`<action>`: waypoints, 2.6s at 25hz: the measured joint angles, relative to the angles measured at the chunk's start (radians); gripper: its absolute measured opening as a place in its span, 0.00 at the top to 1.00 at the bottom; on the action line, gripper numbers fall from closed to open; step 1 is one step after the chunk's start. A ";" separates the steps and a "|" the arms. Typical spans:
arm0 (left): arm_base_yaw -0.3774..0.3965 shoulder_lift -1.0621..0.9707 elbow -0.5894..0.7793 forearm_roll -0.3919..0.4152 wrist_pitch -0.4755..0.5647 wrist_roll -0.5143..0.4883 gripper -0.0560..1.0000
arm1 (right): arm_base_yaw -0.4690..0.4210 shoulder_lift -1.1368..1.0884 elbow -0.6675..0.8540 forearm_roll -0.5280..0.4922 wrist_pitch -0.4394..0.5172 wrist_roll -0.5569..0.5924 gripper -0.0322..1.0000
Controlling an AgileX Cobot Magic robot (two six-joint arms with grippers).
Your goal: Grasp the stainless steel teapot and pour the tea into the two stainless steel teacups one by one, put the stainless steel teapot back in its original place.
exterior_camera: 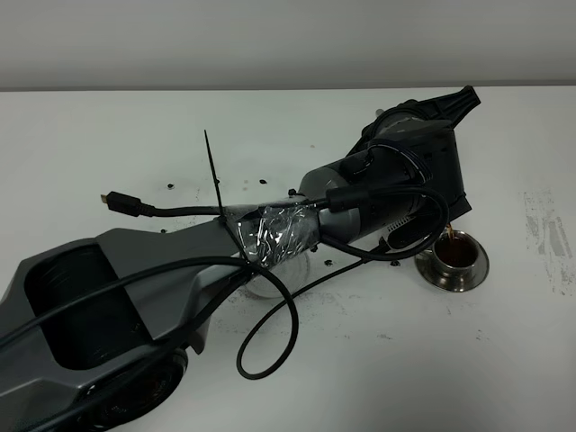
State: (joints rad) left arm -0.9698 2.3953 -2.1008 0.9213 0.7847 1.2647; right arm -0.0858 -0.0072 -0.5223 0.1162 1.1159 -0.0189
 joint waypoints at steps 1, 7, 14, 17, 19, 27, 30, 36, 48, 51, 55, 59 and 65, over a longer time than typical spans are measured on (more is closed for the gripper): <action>0.000 0.000 0.000 0.000 -0.001 0.000 0.77 | 0.000 0.000 0.000 0.000 0.000 0.000 0.54; 0.000 0.000 0.000 -0.010 -0.001 -0.006 0.77 | 0.000 0.000 0.000 0.000 0.000 0.000 0.54; 0.005 0.000 0.000 -0.083 0.000 -0.008 0.77 | 0.000 0.000 0.000 0.000 0.000 0.000 0.54; 0.019 0.000 0.000 -0.129 0.001 -0.008 0.77 | 0.000 0.000 0.000 0.000 0.000 0.000 0.54; 0.029 0.000 0.000 -0.149 0.006 -0.008 0.77 | 0.000 0.000 0.000 0.000 0.000 0.000 0.54; 0.075 -0.006 0.000 -0.287 0.016 -0.008 0.77 | 0.000 0.000 0.000 0.000 -0.001 0.012 0.54; 0.089 -0.010 0.000 -0.344 0.017 -0.011 0.77 | 0.000 0.000 0.000 0.000 -0.003 0.019 0.54; 0.109 -0.075 0.020 -0.483 0.019 -0.062 0.77 | 0.000 0.000 0.000 0.000 -0.003 0.019 0.54; 0.140 -0.408 0.440 -0.752 0.000 -0.333 0.77 | 0.000 0.000 0.000 0.000 -0.003 0.019 0.54; 0.141 -0.431 0.528 -0.816 -0.029 -0.361 0.77 | 0.000 0.000 0.000 0.000 -0.003 0.019 0.54; 0.141 -0.441 0.627 -0.884 -0.068 -0.395 0.77 | 0.000 0.000 0.000 0.000 -0.003 0.019 0.54; 0.141 -0.439 0.666 -0.894 -0.102 -0.482 0.77 | 0.000 0.000 0.000 0.000 -0.004 0.019 0.54; 0.141 -0.388 0.667 -0.895 -0.117 -0.560 0.77 | 0.000 0.000 0.000 0.000 -0.004 0.019 0.54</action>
State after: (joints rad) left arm -0.8290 2.0069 -1.4338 0.0262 0.6678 0.7051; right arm -0.0858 -0.0072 -0.5223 0.1162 1.1118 0.0000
